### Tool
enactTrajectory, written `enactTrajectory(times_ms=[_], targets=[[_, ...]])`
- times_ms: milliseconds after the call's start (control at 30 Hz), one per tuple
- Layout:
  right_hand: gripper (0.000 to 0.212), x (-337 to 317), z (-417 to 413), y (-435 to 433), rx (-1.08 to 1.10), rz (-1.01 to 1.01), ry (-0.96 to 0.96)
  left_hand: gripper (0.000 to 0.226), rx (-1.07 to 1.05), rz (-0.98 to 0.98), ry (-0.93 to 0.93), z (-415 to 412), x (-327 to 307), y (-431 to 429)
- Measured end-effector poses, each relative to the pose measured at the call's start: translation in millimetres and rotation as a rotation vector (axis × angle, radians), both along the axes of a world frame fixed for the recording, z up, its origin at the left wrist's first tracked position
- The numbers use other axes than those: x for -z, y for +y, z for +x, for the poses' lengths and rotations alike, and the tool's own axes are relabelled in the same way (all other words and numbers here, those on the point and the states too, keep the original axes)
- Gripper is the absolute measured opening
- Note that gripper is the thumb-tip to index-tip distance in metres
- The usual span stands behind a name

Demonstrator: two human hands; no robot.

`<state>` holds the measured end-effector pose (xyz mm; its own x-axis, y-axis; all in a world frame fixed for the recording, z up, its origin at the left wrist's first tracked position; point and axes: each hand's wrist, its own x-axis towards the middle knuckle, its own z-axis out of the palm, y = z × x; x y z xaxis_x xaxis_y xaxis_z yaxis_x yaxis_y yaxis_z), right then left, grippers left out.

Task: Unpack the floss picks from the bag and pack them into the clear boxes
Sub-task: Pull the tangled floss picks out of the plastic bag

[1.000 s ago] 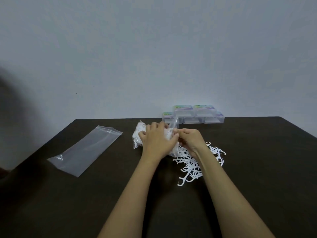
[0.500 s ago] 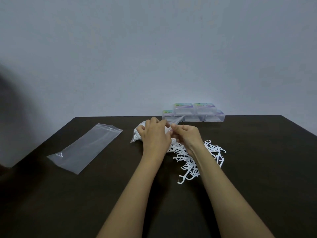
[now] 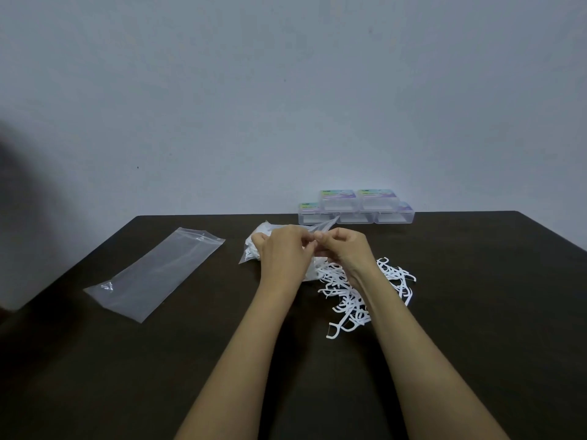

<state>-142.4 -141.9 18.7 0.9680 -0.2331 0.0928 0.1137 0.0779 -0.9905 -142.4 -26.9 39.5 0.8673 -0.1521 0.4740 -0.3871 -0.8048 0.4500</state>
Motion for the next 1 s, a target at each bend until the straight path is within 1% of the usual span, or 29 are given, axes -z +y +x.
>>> enactTrajectory(times_ms=[100, 200, 333, 500, 733, 833, 900, 1000], targets=[[0.015, 0.1, 0.3, -0.7, -0.017, 0.006, 0.001, 0.02, -0.011, -0.029, 0.02, 1.5, -1.1, 1.0], [0.014, 0.6, 0.7, 0.5, -0.029, -0.03, 0.001, 0.02, -0.039, -0.049, 0.034, 2.7, -1.4, 1.2], [0.019, -1.8, -0.8, 4.4, 0.004, -0.067, -0.023, 0.018, -0.049, -0.079, 0.042, 6.2, 2.9, 0.8], [0.02, -3.3, -2.5, 8.4, 0.015, -0.023, -0.048, 0.015, -0.04, -0.123, 0.052, 8.7, 5.1, 3.2], [0.026, 0.4, 0.0, 10.8, 0.07, -0.115, -0.034, 0.012, -0.042, -0.138, 0.054, 10.9, 8.4, 2.2], [0.025, 1.2, -0.8, 12.4, 0.099, -0.136, -0.057, 0.012, -0.036, -0.165, 0.052, 12.2, 9.1, 2.5], [0.027, 1.2, -0.7, 14.2, 0.149, -0.211, -0.11, 0.013, -0.027, -0.179, 0.051, 12.0, 9.2, 2.2], [0.029, 1.5, 1.9, 19.6, 0.233, -0.434, -0.187, 0.014, -0.017, -0.217, 0.046, 11.1, 9.9, 1.5]])
